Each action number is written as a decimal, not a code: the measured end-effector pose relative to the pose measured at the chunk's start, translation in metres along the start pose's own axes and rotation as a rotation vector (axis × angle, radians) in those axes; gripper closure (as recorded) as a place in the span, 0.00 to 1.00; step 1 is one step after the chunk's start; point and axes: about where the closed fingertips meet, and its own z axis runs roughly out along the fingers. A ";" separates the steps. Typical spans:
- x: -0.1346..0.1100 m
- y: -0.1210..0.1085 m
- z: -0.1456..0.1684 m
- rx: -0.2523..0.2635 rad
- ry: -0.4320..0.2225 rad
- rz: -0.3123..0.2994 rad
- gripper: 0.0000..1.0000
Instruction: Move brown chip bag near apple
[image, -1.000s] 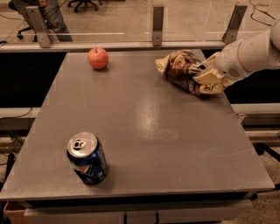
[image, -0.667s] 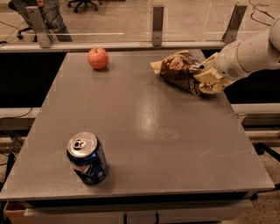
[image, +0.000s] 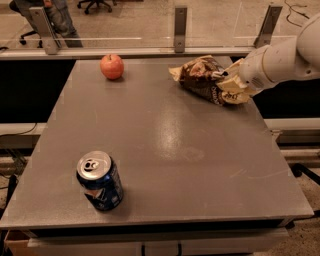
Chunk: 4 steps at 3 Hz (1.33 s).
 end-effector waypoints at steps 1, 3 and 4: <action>-0.008 -0.014 0.022 0.036 -0.014 -0.010 1.00; -0.062 -0.060 0.095 0.110 -0.083 -0.043 1.00; -0.088 -0.079 0.116 0.150 -0.107 -0.063 1.00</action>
Offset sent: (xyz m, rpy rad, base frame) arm 0.1620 0.0798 0.0053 0.0443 -0.1997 -0.0344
